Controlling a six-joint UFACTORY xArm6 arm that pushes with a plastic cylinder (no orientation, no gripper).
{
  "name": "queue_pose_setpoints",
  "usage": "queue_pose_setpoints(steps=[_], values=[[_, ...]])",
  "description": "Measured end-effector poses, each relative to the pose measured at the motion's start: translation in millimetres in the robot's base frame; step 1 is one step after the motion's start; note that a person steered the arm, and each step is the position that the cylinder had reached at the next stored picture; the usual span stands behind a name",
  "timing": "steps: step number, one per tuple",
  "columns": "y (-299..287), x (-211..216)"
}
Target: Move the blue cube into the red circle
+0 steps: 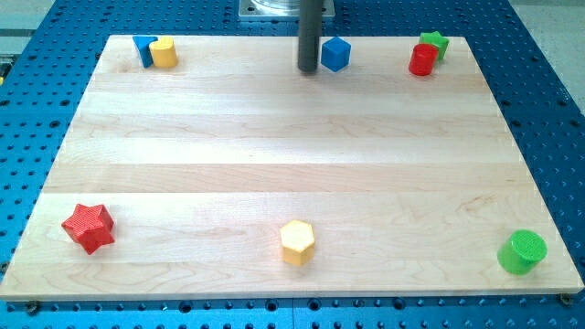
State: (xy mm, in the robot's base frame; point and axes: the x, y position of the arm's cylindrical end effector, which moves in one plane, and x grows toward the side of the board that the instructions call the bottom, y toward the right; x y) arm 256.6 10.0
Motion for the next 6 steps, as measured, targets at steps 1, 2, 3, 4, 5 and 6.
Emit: queue_pose_setpoints(steps=[1, 2, 3, 4, 5, 6], values=[[50, -14], [113, -15], [138, -15], [98, 19], [12, 125], [-59, 213]])
